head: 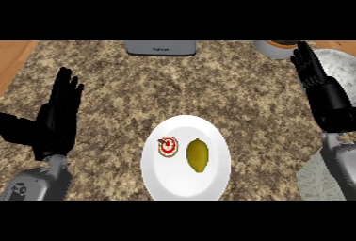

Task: Pick the lemon from the plate and place it in the bowl

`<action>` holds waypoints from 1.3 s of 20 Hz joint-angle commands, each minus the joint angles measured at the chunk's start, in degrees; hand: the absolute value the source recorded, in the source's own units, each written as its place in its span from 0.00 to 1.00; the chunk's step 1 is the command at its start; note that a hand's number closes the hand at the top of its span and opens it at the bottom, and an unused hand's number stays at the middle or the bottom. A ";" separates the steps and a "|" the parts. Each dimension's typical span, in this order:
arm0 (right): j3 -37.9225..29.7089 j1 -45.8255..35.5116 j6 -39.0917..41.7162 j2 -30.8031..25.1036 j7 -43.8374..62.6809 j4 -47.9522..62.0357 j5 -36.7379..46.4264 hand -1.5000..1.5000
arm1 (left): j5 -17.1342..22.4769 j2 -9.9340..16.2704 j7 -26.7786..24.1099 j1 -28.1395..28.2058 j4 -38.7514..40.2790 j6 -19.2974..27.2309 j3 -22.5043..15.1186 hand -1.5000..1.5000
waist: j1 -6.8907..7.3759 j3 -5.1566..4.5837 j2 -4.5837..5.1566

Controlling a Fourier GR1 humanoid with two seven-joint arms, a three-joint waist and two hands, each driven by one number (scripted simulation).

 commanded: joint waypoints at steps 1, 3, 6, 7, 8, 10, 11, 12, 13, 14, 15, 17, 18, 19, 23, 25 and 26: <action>2.12 1.33 -6.75 2.94 3.21 -3.90 5.78 1.00 | 1.28 -0.22 -0.92 2.84 -2.47 -3.31 -0.67 0.50 | -0.58 0.76 1.93; 5.66 5.20 -15.91 5.83 10.64 -9.48 10.48 1.00 | 2.01 -0.71 -1.51 3.21 -2.02 -6.54 -4.18 0.50 | -2.20 0.57 1.29; 8.61 11.48 -24.49 9.73 12.66 -9.52 16.65 1.00 | 4.28 -0.19 -1.02 3.69 0.81 -12.50 -7.26 0.50 | -5.29 0.27 1.05; 4.61 16.01 -22.22 -1.16 16.49 2.34 21.16 1.00 | 3.17 -0.18 -0.38 3.36 0.26 -9.61 -5.98 0.50 | -8.96 -0.86 2.51; 2.50 17.50 -30.58 5.96 16.77 0.00 20.14 1.00 | 3.90 -0.75 -0.44 4.73 0.62 -10.50 -6.86 0.50 | -9.04 -0.02 1.57; 4.58 19.85 -40.20 13.97 14.33 -5.35 23.36 0.00 | 4.89 -0.88 -1.38 6.33 0.60 -12.80 -8.04 0.50 | -6.91 0.30 0.97; 9.20 21.56 -42.90 16.60 13.86 -7.00 27.72 0.00 | 5.75 -0.52 -0.46 4.26 0.71 -14.38 -8.18 0.50 | -5.77 0.36 1.27; 14.78 21.63 -43.43 18.59 12.74 -9.94 31.66 0.00 | 5.93 -1.74 -2.14 4.83 2.65 -15.31 -9.12 0.50 | -4.75 0.29 1.46; 18.13 22.85 -44.33 19.48 14.28 -10.86 35.07 0.00 | 6.16 -0.56 -2.26 5.69 1.83 -16.76 -9.23 0.50 | -3.78 0.25 1.30; 21.88 23.70 -44.55 19.76 15.08 -9.39 39.63 0.00 | 5.96 -0.76 -2.25 4.76 2.85 -17.16 -9.55 0.50 | -3.20 0.27 1.63; 23.48 24.68 -45.25 19.71 18.49 -10.10 43.67 0.00 | 5.98 -1.18 -2.47 4.78 2.09 -16.93 -9.61 0.50 | -2.90 0.24 1.51; 24.73 24.83 -44.10 19.55 24.28 -7.11 50.97 0.00 | 6.70 -1.05 -4.12 6.06 2.97 -18.56 -9.47 0.50 | -2.17 0.10 1.78; 24.92 26.33 -41.64 18.37 26.63 -5.59 52.79 0.00 | 5.81 -0.75 -3.07 4.90 3.01 -17.90 -9.72 0.50 | -2.84 -0.06 1.78; 23.30 27.01 -39.03 16.17 29.59 -4.33 54.52 0.00 | 6.34 -1.01 -2.19 3.88 2.09 -17.64 -9.45 0.50 | -3.16 -0.16 1.78; 22.93 28.24 -33.97 20.06 41.79 -3.77 62.73 0.00 | 6.45 -0.49 -3.04 4.52 2.80 -18.59 -9.17 0.50 | -2.81 -0.28 1.97; 21.97 27.21 -28.55 20.61 48.50 -5.93 65.86 0.00 | 7.08 0.09 -3.85 5.53 3.49 -19.40 -8.31 0.50 | -2.12 -0.29 1.94; 22.86 26.10 -25.75 22.18 51.61 -5.87 67.90 0.00 | 6.09 -1.26 -4.40 4.77 4.30 -18.66 -9.40 0.50 | -2.16 -0.22 2.12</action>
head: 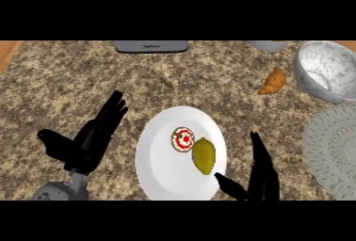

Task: Pick the lemon from the plate and place it in the bowl

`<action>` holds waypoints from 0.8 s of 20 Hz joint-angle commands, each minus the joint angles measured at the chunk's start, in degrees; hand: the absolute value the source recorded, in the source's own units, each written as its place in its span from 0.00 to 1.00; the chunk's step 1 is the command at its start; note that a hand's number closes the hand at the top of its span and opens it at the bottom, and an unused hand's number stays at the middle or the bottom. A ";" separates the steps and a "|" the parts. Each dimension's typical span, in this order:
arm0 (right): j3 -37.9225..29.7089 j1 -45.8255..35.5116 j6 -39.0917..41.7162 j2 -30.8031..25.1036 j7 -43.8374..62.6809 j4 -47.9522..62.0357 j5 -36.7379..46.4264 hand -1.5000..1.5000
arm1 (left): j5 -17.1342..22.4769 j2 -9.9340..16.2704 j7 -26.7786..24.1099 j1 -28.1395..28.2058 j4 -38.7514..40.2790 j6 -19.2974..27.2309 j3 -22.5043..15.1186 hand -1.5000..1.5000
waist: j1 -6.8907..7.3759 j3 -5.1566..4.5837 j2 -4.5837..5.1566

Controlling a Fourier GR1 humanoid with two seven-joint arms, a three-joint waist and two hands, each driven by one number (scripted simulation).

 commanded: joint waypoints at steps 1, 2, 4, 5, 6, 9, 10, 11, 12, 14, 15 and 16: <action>1.33 -1.07 9.99 3.71 14.20 -1.62 8.72 0.00 | 0.22 -0.07 0.11 -0.25 -0.16 -0.40 -0.02 0.50 | 1.14 0.12 -0.06; 2.50 -0.61 12.61 5.65 17.64 -2.10 9.67 0.00 | 0.54 0.66 0.11 -0.39 0.49 -1.44 0.29 0.50 | 1.04 0.16 0.04; 2.68 -4.14 19.44 7.22 25.40 -4.22 11.94 0.00 | 0.12 -0.59 -0.22 -0.32 0.03 -1.10 -0.93 0.50 | 1.80 0.34 0.02; 3.71 -4.62 21.89 7.26 29.44 -6.56 11.89 0.00 | 0.24 -0.07 -1.00 0.15 0.51 -2.08 -0.79 0.50 | 1.75 0.37 -0.04; 3.45 -8.31 24.30 7.30 33.49 -7.01 12.31 0.00 | 0.55 -0.42 -0.34 -0.94 1.52 -2.05 -0.59 0.50 | 1.99 0.44 0.21; 4.97 -12.81 30.99 7.37 44.05 -8.83 10.19 0.00 | -0.65 -1.26 -1.31 -1.24 1.42 -1.77 -1.53 0.50 | 2.66 0.69 0.19; 7.19 -12.43 30.97 7.38 46.80 -9.35 9.96 0.00 | 0.13 -0.45 -1.85 -2.57 3.61 -2.90 0.22 0.50 | 2.19 0.68 0.30; 6.27 -13.35 33.09 7.39 48.50 -9.70 9.12 0.00 | -0.14 -0.97 -0.23 -1.63 1.20 -1.84 -0.98 0.50 | 2.71 0.76 0.09; 3.97 -14.49 35.88 7.39 48.59 -10.58 8.23 0.00 | 0.48 -0.21 -0.89 -2.18 3.90 -3.14 0.21 0.50 | 2.14 0.68 0.33; 2.25 -14.82 34.34 7.40 48.70 -7.35 6.81 0.00 | 0.88 -0.90 -2.10 -1.45 2.80 -3.34 0.22 0.50 | 2.81 0.74 0.38; 2.27 -15.92 35.63 7.40 48.74 -8.56 6.35 0.00 | 0.66 -1.52 -1.20 -2.79 3.58 -2.80 -0.01 0.50 | 2.39 0.72 0.34; 1.43 -15.94 35.74 7.41 48.76 -7.14 5.06 0.00 | -0.21 -1.08 -3.22 -0.60 4.32 -3.96 -0.91 0.50 | 2.72 0.76 0.40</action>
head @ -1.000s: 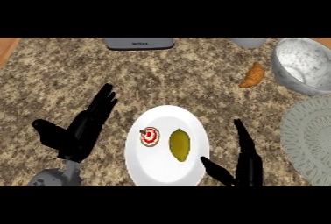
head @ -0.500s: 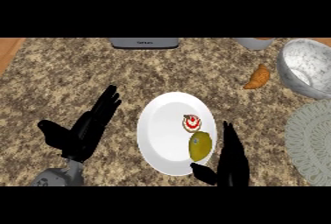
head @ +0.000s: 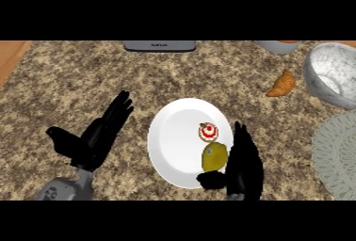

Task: Pick the lemon from the plate and place it in the bowl

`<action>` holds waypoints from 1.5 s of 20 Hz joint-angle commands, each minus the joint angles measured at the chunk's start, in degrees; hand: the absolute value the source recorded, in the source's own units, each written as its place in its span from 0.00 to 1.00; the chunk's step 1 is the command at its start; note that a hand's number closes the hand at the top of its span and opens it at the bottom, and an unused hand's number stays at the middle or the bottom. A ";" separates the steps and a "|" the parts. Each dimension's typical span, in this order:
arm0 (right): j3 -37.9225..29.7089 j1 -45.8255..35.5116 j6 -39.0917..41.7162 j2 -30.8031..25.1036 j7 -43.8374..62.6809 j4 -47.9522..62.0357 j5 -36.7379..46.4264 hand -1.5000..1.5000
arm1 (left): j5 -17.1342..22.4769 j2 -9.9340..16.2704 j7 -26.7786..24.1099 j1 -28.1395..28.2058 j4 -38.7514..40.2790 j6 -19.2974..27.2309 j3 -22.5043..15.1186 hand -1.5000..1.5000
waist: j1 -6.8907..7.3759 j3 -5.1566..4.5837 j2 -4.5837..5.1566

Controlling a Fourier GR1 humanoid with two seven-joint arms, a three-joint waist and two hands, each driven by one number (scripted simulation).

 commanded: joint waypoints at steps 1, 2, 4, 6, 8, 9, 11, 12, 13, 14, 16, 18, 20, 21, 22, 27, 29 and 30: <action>-0.76 -3.23 7.42 0.79 14.47 0.44 -2.71 0.00 | -0.17 0.25 0.72 -1.69 0.80 -0.47 0.31 0.50 | 0.00 0.08 0.05; -1.88 -2.98 8.43 0.79 14.49 0.98 -3.07 0.00 | 0.13 -0.03 1.31 -1.76 -0.33 0.16 0.61 0.50 | 0.07 0.12 -0.06; -2.66 -3.95 8.21 0.79 14.50 3.79 -5.24 0.00 | -0.61 -0.86 0.58 -1.57 1.24 0.25 -0.18 0.50 | 0.44 0.12 0.22; -2.52 -3.60 7.39 0.79 14.51 3.43 -6.64 0.00 | -0.16 -0.63 -1.30 -0.65 1.70 -0.90 0.50 0.50 | 0.36 0.12 0.03; -2.23 -3.04 8.27 0.79 14.51 3.70 -6.77 0.00 | -0.08 0.27 -0.25 -1.98 1.82 -1.15 1.39 0.50 | 0.01 0.13 -0.05; -1.80 -2.34 7.91 0.79 14.51 4.84 -6.95 0.00 | 0.71 0.67 0.89 -0.71 0.63 -1.73 1.05 0.50 | 0.46 0.12 -0.12; -2.54 -4.67 8.87 0.79 14.51 4.69 -7.81 0.00 | -0.94 -0.96 -0.02 -1.96 1.30 0.41 0.89 0.50 | 0.16 0.14 -0.09; -3.90 -6.47 9.19 0.79 14.51 5.67 -8.07 0.00 | -1.35 -2.10 -1.04 -0.38 1.75 -0.33 -1.04 0.50 | 0.24 0.16 -0.03; -1.31 -4.74 6.58 0.79 14.51 7.02 -7.36 0.00 | -0.48 -1.38 -0.85 -1.12 1.91 -0.69 0.50 0.50 | 0.32 0.14 -0.05; -1.32 -5.24 6.38 0.79 14.51 7.01 -7.45 0.00 | -0.34 -1.17 -0.54 -1.31 2.25 -1.03 0.70 0.50 | 0.21 0.16 -0.07; -2.19 -7.87 7.68 0.79 14.51 8.42 -8.74 0.00 | -1.04 -1.08 -0.68 -2.09 3.34 -0.87 0.85 0.50 | 0.36 0.14 0.05; -2.58 -7.32 8.14 0.79 14.51 8.47 -7.85 0.00 | -1.51 -2.54 -1.66 -0.61 3.09 -0.23 -0.15 0.50 | 0.12 0.15 -0.15; -1.75 -6.98 6.22 0.79 14.50 10.05 -7.90 0.00 | -1.46 -2.67 0.31 -2.74 2.30 0.14 -0.11 0.50 | 0.04 0.19 -0.20; -3.40 -9.00 7.42 0.79 14.50 11.02 -8.73 0.00 | -1.59 -2.19 -2.05 -1.67 3.46 -0.82 0.49 0.50 | 0.31 0.16 -0.08; -3.87 -9.28 7.02 0.79 14.50 11.04 -8.58 0.00 | 0.40 0.52 -0.65 -0.59 2.65 -3.36 2.08 0.50 | 0.49 0.19 -0.14; -2.33 -10.25 2.33 0.79 14.50 15.01 -9.03 0.00 | -2.47 -2.67 -0.47 -3.23 4.16 -0.55 -0.07 0.50 | 0.23 0.23 -0.01; -3.20 -10.96 3.55 0.79 14.50 15.03 -9.12 0.00 | -0.37 -1.76 0.57 -1.78 1.93 -1.16 1.65 0.50 | 0.52 0.23 -0.15; -3.49 -9.66 4.42 0.79 14.50 13.27 -8.70 0.00 | -0.80 -1.30 -0.40 -0.20 1.44 -1.47 1.37 0.50 | 0.29 0.19 -0.35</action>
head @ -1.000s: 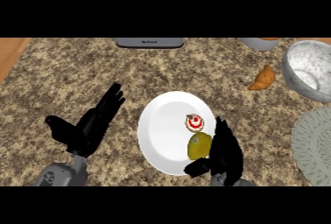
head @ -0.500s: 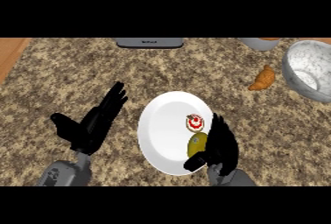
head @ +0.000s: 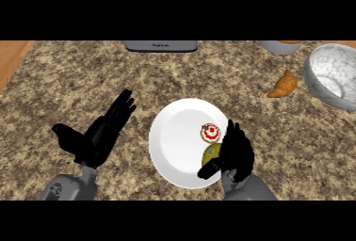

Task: Pick the lemon from the plate and place it in the bowl

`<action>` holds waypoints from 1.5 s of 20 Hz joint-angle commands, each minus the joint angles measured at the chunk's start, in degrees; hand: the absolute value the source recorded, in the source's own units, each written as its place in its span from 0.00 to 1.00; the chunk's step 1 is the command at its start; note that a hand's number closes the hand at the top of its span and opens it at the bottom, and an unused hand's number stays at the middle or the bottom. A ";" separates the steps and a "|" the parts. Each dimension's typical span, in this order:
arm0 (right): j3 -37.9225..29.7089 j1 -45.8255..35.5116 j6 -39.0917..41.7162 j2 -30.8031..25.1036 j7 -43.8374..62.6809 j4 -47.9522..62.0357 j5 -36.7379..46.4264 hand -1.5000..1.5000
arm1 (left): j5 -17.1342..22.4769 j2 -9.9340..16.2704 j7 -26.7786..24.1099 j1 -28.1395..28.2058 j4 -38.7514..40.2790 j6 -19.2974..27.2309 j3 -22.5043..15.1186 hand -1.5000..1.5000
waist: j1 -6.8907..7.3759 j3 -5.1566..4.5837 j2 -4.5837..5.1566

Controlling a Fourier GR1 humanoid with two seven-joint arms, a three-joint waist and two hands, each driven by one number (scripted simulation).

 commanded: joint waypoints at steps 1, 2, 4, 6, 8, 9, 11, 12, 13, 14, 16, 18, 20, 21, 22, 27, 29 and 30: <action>2.36 -1.45 -5.73 0.82 13.91 3.78 0.11 0.00 | 0.15 -1.10 2.28 -1.59 -1.36 1.12 -0.15 0.50 | 0.24 0.07 0.08; 2.85 -1.58 -5.80 0.81 13.91 3.42 -0.28 0.00 | -0.37 -0.46 0.10 1.24 -0.90 -0.57 -1.13 0.50 | 0.42 0.02 0.03; 0.44 -2.58 -3.47 0.81 13.90 2.69 -0.70 0.00 | -0.36 -0.46 1.08 0.64 -0.87 0.12 -0.43 0.50 | -0.12 0.04 -0.01; 3.12 0.48 -6.06 0.82 13.90 2.75 0.52 0.00 | 0.30 -0.06 0.81 -0.52 -0.62 0.05 1.40 0.50 | -0.35 0.04 -0.04; 3.05 -3.02 -9.14 0.82 13.90 5.97 -0.77 0.00 | 1.34 0.50 0.08 -1.05 2.09 -2.48 1.95 0.50 | 0.15 0.04 0.35; 2.43 -1.20 -7.15 0.81 13.90 4.55 0.25 0.00 | 0.63 0.92 1.76 1.96 -2.98 -1.00 0.77 0.50 | 0.29 0.07 -0.10; 4.25 -1.05 -9.69 0.82 13.90 5.85 0.29 0.00 | -0.51 0.04 -0.25 1.33 -0.29 -1.15 0.49 0.50 | 0.13 0.05 0.08; 3.92 -1.91 -10.05 0.82 13.90 6.56 -0.47 0.00 | -0.29 -1.25 1.48 -0.34 -1.05 0.05 0.11 0.50 | 0.15 0.07 0.10; 2.89 -2.97 -7.30 0.82 13.90 6.21 -0.73 0.00 | 0.31 0.02 1.29 -0.53 -0.71 -0.76 1.72 0.50 | -0.03 0.05 0.08; 3.68 -0.97 -12.30 0.82 12.35 6.91 0.06 1.00 | -0.16 -0.16 0.99 2.54 -2.60 -1.10 0.13 0.50 | 0.10 0.12 0.07; 5.09 -6.12 -12.55 0.81 11.97 10.05 0.19 1.00 | -0.50 -0.28 -0.34 0.37 0.94 -2.17 1.29 0.50 | 0.03 0.11 0.24; 6.89 -5.44 -10.94 0.80 13.89 6.63 1.19 1.00 | -1.37 -1.65 0.37 -1.14 0.63 -0.17 1.21 0.50 | -0.32 0.08 0.06; 5.73 -6.60 -10.24 0.79 13.55 8.33 0.71 1.00 | -1.19 -1.20 -1.32 0.89 0.92 -1.60 1.33 0.50 | -0.21 0.09 0.17; 8.72 -6.28 -12.27 0.78 13.89 9.44 0.39 1.00 | 0.29 0.07 1.50 2.11 -2.35 -2.45 1.38 0.50 | 0.38 0.10 0.08; 8.09 -6.57 -13.36 0.78 12.15 11.70 -0.19 1.00 | -1.33 -1.32 -0.63 2.92 -1.45 -1.72 0.24 0.50 | 0.26 0.12 0.19; 10.26 -8.40 -13.00 0.78 13.42 13.53 0.80 1.00 | -0.52 -1.60 2.70 -0.97 -0.97 -1.44 1.63 0.50 | 0.27 0.12 0.27; 9.64 -9.08 -11.40 0.78 13.90 13.08 1.33 1.00 | -1.22 -0.79 0.56 0.71 -0.74 -2.67 1.43 0.50 | 0.23 0.08 0.16; 10.27 -9.87 -12.61 0.78 13.90 13.74 1.39 1.00 | -3.60 -4.17 -0.70 0.67 1.03 -0.30 -1.22 0.50 | 0.06 0.09 0.24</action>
